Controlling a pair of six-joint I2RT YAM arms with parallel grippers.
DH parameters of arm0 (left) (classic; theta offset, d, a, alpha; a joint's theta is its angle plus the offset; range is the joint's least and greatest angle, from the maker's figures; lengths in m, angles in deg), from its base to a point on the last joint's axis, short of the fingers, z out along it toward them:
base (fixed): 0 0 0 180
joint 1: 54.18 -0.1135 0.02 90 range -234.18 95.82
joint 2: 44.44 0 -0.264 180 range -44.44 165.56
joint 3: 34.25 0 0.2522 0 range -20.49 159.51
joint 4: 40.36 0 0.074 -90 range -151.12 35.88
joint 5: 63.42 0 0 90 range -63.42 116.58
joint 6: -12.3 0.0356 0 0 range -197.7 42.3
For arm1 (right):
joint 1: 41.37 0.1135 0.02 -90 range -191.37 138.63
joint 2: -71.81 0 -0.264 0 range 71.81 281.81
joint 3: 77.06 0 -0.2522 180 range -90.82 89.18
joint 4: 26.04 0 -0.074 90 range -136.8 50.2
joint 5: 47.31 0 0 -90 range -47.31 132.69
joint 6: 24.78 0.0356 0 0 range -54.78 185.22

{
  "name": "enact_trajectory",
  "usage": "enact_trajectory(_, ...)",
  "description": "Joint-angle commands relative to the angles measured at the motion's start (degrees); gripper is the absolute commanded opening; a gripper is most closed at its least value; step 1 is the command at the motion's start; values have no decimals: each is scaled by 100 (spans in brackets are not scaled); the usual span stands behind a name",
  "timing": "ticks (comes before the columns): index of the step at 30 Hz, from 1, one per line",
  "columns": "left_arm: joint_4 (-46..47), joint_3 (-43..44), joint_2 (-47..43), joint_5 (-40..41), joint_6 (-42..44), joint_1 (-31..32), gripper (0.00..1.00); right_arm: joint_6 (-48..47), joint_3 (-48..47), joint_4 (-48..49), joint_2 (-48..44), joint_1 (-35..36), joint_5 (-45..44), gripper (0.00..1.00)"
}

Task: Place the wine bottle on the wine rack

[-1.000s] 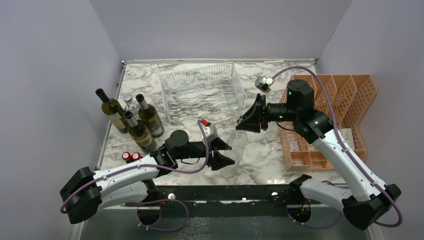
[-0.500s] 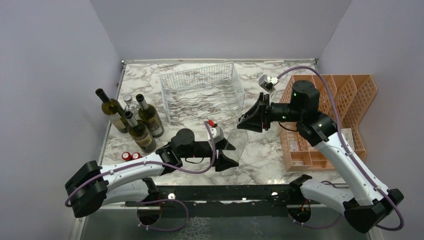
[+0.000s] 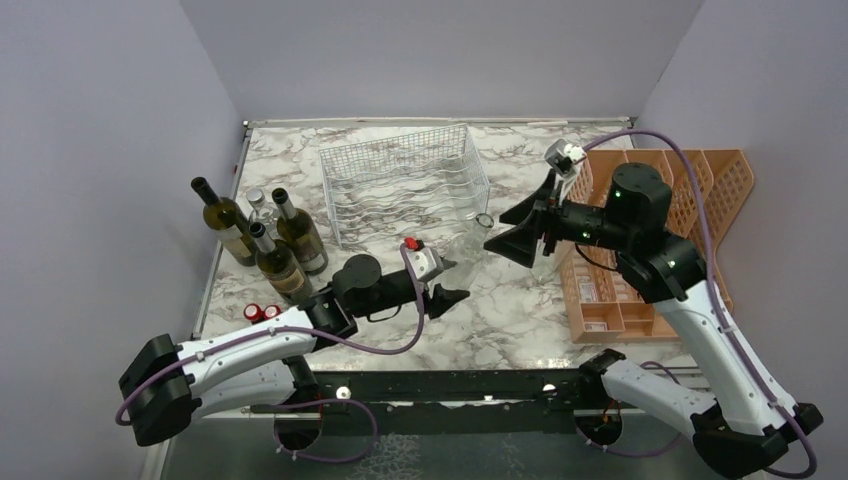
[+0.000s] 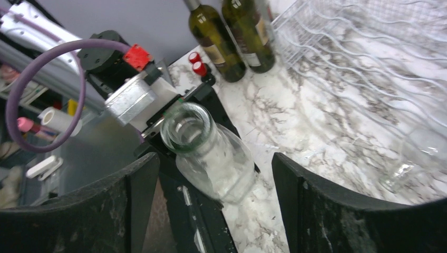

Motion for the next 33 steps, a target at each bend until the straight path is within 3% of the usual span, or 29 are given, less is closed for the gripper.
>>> enact_trajectory(1, -790, 898, -339, 1022, 1567, 7, 0, 26, -585, -513, -278, -14, -583, 82)
enact_trajectory(9, -2674, 1848, -189, 2090, 3550, 7, 0, -336, -1192, -854, -55, -14, -554, 82)
enact_trajectory(14, -2827, 1568, -303, 2269, 4973, 16, 0, -595, -1230, -1080, 278, -17, -717, 85)
enact_trajectory(17, -2446, 1143, -403, 2406, 5632, 16, 0, -706, -1038, -1237, 531, -10, -761, 85)
enact_trajectory(25, -2026, 689, -304, 2556, 5973, 64, 0, -933, -538, -1296, 1051, 59, -489, 85)
enact_trajectory(33, -1867, 478, -191, 2558, 6043, 78, 0, -865, -166, -1021, 1483, 863, -839, 85)
